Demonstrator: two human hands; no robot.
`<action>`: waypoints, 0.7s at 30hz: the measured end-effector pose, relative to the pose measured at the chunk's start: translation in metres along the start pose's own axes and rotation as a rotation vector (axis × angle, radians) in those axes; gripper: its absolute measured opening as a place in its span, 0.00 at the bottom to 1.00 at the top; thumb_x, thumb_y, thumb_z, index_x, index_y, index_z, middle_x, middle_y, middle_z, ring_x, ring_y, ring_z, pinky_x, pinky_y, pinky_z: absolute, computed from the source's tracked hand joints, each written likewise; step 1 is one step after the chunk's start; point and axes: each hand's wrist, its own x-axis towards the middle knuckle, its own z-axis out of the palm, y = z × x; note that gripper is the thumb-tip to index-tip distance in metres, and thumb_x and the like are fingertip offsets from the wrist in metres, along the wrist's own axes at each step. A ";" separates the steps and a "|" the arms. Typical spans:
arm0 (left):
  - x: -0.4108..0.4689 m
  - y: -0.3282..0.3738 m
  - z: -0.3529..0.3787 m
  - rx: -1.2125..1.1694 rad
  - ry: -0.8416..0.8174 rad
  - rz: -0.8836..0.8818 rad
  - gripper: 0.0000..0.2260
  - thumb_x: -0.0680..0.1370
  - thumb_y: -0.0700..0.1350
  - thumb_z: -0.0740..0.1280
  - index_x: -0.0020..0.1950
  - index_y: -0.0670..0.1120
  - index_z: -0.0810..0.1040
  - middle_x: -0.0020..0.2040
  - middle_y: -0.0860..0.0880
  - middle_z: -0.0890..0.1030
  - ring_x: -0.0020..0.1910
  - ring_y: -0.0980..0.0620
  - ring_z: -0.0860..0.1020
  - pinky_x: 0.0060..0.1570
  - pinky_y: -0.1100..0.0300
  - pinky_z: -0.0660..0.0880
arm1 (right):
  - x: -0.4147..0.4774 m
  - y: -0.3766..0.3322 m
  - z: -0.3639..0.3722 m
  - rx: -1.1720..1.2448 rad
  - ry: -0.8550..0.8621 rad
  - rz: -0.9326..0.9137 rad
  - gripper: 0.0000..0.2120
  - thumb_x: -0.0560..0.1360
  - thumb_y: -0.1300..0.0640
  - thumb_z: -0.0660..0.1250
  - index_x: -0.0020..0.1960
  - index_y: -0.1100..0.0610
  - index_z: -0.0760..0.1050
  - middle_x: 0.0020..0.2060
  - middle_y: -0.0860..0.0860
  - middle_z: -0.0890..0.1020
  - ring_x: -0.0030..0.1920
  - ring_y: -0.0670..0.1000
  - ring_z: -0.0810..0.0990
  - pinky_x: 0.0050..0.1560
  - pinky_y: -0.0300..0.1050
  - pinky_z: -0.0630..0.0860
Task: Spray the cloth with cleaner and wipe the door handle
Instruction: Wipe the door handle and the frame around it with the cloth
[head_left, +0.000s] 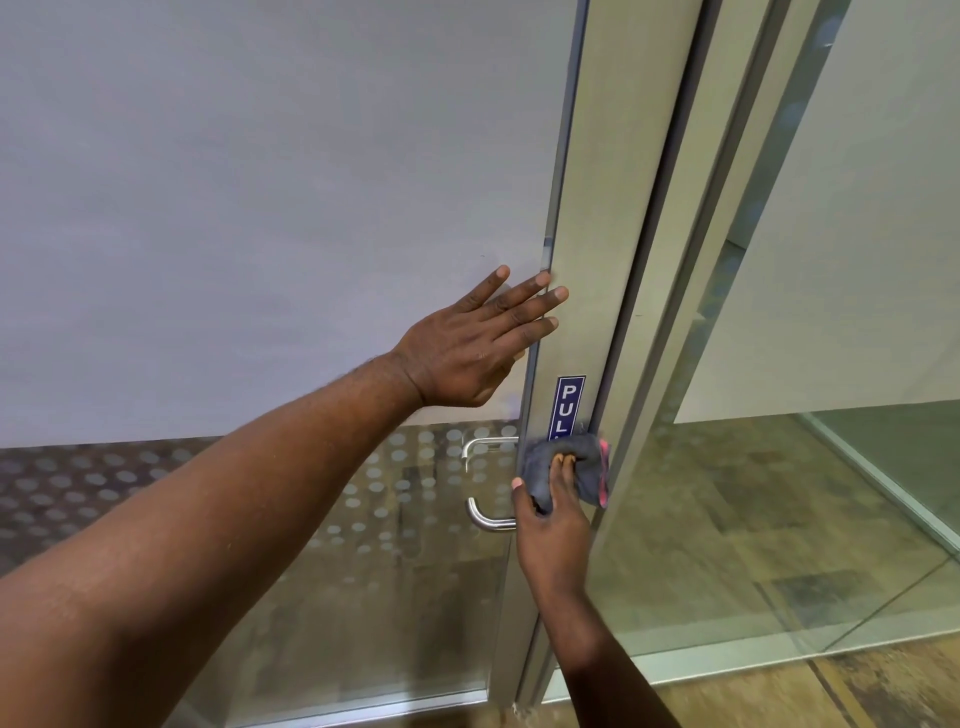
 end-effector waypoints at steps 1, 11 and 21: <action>0.000 0.000 0.000 0.001 0.001 0.001 0.22 0.82 0.40 0.62 0.76 0.38 0.71 0.81 0.38 0.65 0.81 0.39 0.61 0.82 0.44 0.44 | 0.000 -0.001 0.001 0.021 0.010 0.008 0.34 0.78 0.53 0.74 0.79 0.58 0.67 0.78 0.52 0.71 0.79 0.47 0.65 0.75 0.36 0.63; 0.000 0.001 0.001 -0.003 0.007 -0.006 0.22 0.81 0.39 0.63 0.75 0.38 0.72 0.80 0.38 0.66 0.81 0.39 0.62 0.81 0.42 0.48 | 0.033 -0.034 -0.012 -0.079 0.154 -0.293 0.36 0.76 0.51 0.76 0.78 0.61 0.68 0.76 0.55 0.74 0.78 0.53 0.69 0.77 0.43 0.65; 0.000 0.001 -0.001 -0.017 -0.018 -0.004 0.21 0.82 0.40 0.62 0.76 0.38 0.71 0.80 0.37 0.65 0.81 0.38 0.62 0.81 0.42 0.47 | 0.031 0.001 -0.019 -0.158 0.069 -0.281 0.31 0.80 0.51 0.70 0.80 0.51 0.64 0.76 0.48 0.73 0.76 0.50 0.71 0.71 0.56 0.76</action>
